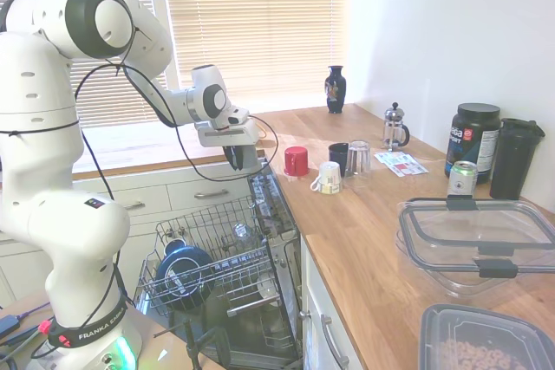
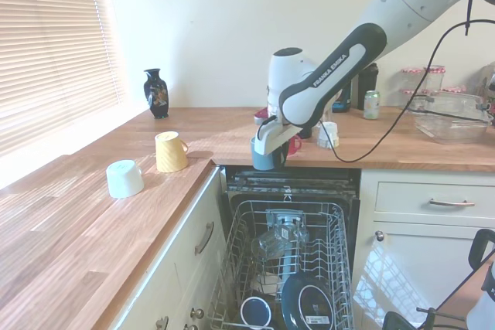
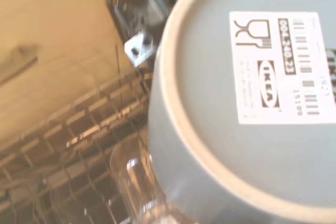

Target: Move the gray mug from the dishwasher to the counter

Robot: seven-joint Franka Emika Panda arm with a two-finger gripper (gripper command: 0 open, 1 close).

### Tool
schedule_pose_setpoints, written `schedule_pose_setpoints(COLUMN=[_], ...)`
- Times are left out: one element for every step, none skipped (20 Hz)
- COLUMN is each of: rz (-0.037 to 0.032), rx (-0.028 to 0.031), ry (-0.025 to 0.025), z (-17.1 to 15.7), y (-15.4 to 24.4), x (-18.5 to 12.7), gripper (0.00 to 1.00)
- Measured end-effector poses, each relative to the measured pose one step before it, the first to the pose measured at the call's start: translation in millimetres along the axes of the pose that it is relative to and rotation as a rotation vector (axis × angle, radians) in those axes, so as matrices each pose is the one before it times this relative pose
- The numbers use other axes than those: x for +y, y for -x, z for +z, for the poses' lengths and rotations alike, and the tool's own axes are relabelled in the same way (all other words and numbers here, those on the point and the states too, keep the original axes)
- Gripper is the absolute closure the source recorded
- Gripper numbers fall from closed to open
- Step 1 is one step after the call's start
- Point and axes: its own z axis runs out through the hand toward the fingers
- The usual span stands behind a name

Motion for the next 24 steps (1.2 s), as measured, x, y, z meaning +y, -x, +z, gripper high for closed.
schedule_pose_setpoints(rz=[0.00066,0.00044,0.00371,0.00699,0.00778,0.00802,0.00971,0.00842,0.00484,0.00594,0.00820,0.00898,0.00874,0.00716,0.00798,0.00708,0.00606,0.00691,0.00660,0.00641,0.00567,0.00485,0.00396,0.00129], rx=[-0.00208,-0.00114,-0.00179,-0.00285,-0.00205,-0.00250,-0.00110,-0.00100,0.00090,0.00081,-0.00177,-0.00207,-0.00357,-0.00220,-0.00273,-0.00417,-0.00127,-0.00161,-0.00523,-0.00548,-0.00597,-0.00318,0.00001,-0.00290], ry=[0.00227,0.00218,0.00152,0.00140,-0.00001,0.00059,-0.00252,-0.00075,0.00086,0.00005,0.00211,0.00276,0.00327,0.00151,0.00054,-0.00010,0.00345,0.00380,0.00185,0.00063,-0.00187,0.00233,0.00119,0.00300], z=[1.25,1.62,1.78,1.68,1.47,0.98,0.62,0.67,1.02,1.93,2.09,1.97,2.72,2.68,3.03,3.14,3.33,2.80,2.31,1.97,0.67,0.37,-0.32,0.03], y=[-3.61,-3.79,-4.66,-5.56,-5.36,-5.63,-6.14,-5.91,-5.56,-5.71,-6.03,-6.24,-6.13,-5.70,-5.66,-5.43,-5.51,-5.22,-5.12,-5.06,-5.17,-5.58,-5.66,-4.66], x=[-4.17,-4.20,-3.89,-3.35,-2.85,-3.01,-3.20,-3.04,-2.99,-2.80,-2.08,-1.78,-0.99,-0.18,0.57,1.47,2.46,2.61,2.48,2.13,1.42,1.46,0.76,0.39], gripper=[1.00,1.00,1.00,1.00,1.00,1.00,1.00,1.00,1.00,1.00,1.00,1.00,1.00,1.00,1.00,1.00,1.00,1.00,1.00,1.00,1.00,1.00,1.00,1.00])
